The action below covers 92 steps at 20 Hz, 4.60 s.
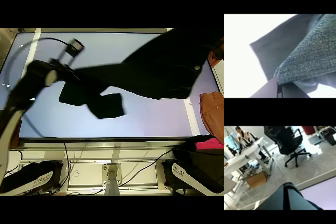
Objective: Fold the clothes and pants, and hang the long-sleeved shirts on hangers.
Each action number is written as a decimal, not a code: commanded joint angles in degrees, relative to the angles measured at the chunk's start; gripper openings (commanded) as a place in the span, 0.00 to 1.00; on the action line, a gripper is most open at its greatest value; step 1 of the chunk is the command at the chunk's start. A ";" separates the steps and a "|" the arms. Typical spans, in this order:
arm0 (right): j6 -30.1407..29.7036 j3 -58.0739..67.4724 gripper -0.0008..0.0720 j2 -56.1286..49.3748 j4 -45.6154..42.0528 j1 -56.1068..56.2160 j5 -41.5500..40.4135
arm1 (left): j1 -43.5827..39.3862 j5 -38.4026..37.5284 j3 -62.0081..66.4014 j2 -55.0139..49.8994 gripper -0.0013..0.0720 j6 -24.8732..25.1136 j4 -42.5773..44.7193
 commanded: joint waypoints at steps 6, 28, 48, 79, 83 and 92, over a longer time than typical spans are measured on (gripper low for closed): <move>0.02 0.02 0.06 0.83 -0.39 0.00 11.65 | 2.71 14.58 0.04 16.79 0.08 8.76 27.67; 0.11 0.00 0.06 0.42 -22.53 -0.02 22.75 | 2.38 -27.67 -11.04 7.85 0.08 21.38 -27.34; 12.20 -0.02 0.06 -16.35 -28.74 -0.02 11.19 | -9.05 -35.17 -11.32 -13.92 0.08 21.35 -57.59; 7.13 -23.47 0.79 -13.55 -25.27 -19.71 50.71 | 18.05 -33.33 5.62 -19.63 0.08 8.02 -80.26; 12.57 -24.30 0.79 -18.25 -19.50 -19.71 45.64 | 17.97 -33.33 5.62 -19.63 0.08 8.04 -80.24; 13.79 -24.33 0.65 -21.44 -11.39 -19.71 30.16 | 18.12 -33.31 5.62 -19.63 0.08 8.00 -80.26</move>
